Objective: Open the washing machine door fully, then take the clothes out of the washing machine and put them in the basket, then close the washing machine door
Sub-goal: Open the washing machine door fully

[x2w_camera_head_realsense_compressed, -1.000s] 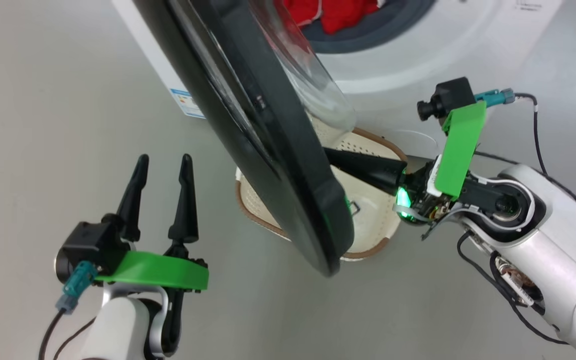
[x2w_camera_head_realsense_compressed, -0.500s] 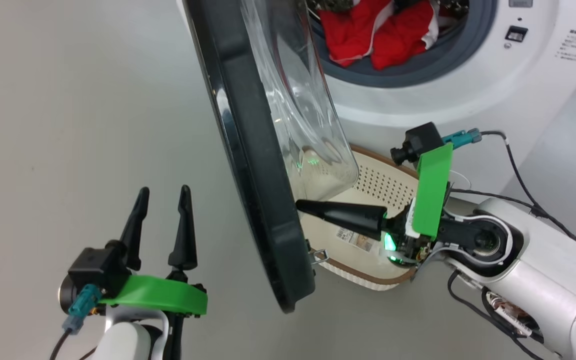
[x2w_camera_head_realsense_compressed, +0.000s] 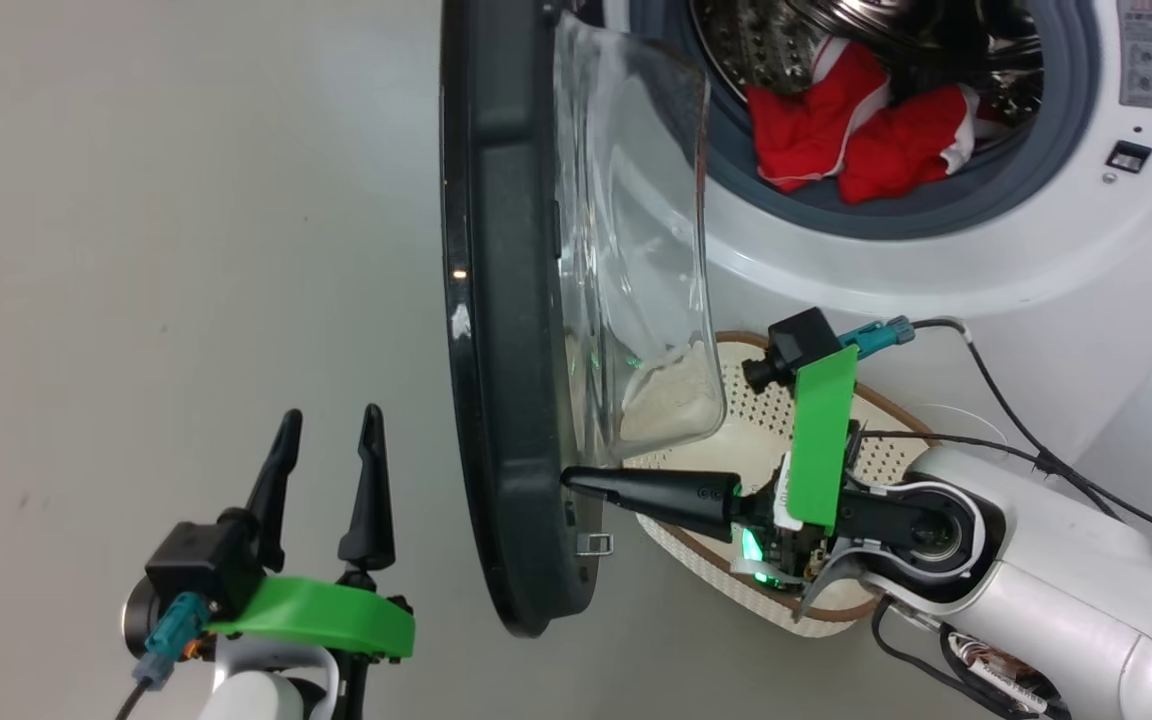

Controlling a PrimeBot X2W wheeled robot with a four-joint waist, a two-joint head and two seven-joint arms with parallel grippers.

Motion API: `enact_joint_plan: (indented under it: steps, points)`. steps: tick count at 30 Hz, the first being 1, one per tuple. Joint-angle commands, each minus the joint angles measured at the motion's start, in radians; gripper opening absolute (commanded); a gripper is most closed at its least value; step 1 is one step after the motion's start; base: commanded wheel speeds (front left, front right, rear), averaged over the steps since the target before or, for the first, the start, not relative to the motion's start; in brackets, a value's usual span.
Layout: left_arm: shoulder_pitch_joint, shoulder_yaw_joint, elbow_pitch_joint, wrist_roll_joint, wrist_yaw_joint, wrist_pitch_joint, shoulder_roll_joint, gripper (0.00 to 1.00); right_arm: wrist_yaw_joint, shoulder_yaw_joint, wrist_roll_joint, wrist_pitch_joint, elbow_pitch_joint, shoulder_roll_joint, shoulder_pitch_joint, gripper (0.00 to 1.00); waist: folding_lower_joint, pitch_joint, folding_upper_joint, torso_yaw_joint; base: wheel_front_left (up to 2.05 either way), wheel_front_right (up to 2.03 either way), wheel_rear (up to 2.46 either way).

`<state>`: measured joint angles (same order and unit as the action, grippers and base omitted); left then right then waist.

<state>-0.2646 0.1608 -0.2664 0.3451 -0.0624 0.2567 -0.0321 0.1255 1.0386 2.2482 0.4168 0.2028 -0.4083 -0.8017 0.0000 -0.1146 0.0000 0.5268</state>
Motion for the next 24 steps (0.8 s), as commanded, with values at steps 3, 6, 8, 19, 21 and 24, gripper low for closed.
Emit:
enact_joint_plan:
  steps: [3, 6, 8, 19, 21, 24]
  points:
    - [0.005, -0.039, 0.026, 0.01, -0.007, 0.005, -0.018, 1.0, 0.005, 0.017, 0.015, -0.007, -0.012, 0.023, -0.013, 0.0, 0.0, 0.002, 0.0, 0.014, 0.0, 0.0, 0.0]
    - [0.008, -0.042, 0.029, 0.011, -0.008, 0.005, -0.018, 1.0, 0.005, 0.03, 0.021, -0.006, 0.002, 0.03, -0.025, 0.0, 0.0, 0.001, 0.0, 0.015, 0.0, 0.0, 0.0]
    - [0.011, -0.042, 0.03, 0.011, -0.009, 0.005, -0.018, 1.0, 0.005, 0.035, 0.024, -0.005, 0.01, 0.033, -0.029, 0.0, 0.0, 0.003, 0.0, 0.015, 0.0, 0.0, 0.0]
    - [0.007, -0.031, 0.016, 0.004, -0.004, 0.005, -0.018, 1.0, 0.005, 0.02, 0.006, -0.059, 0.029, 0.033, -0.018, 0.22, 0.0, 0.025, 0.0, 0.007, 0.0, 0.0, 0.0]
    - [0.006, -0.029, 0.009, 0.003, -0.001, 0.005, -0.018, 1.0, 0.005, 0.012, -0.006, -0.076, 0.022, 0.026, -0.008, 0.92, 0.0, 0.03, 0.0, 0.005, 0.0, 0.0, 0.0]
    - [0.004, -0.029, 0.002, 0.001, 0.002, 0.005, -0.018, 1.0, 0.005, -0.004, -0.029, -0.109, 0.008, 0.008, 0.011, 1.0, 0.0, 0.037, 0.0, -0.001, 0.0, 0.0, 0.0]
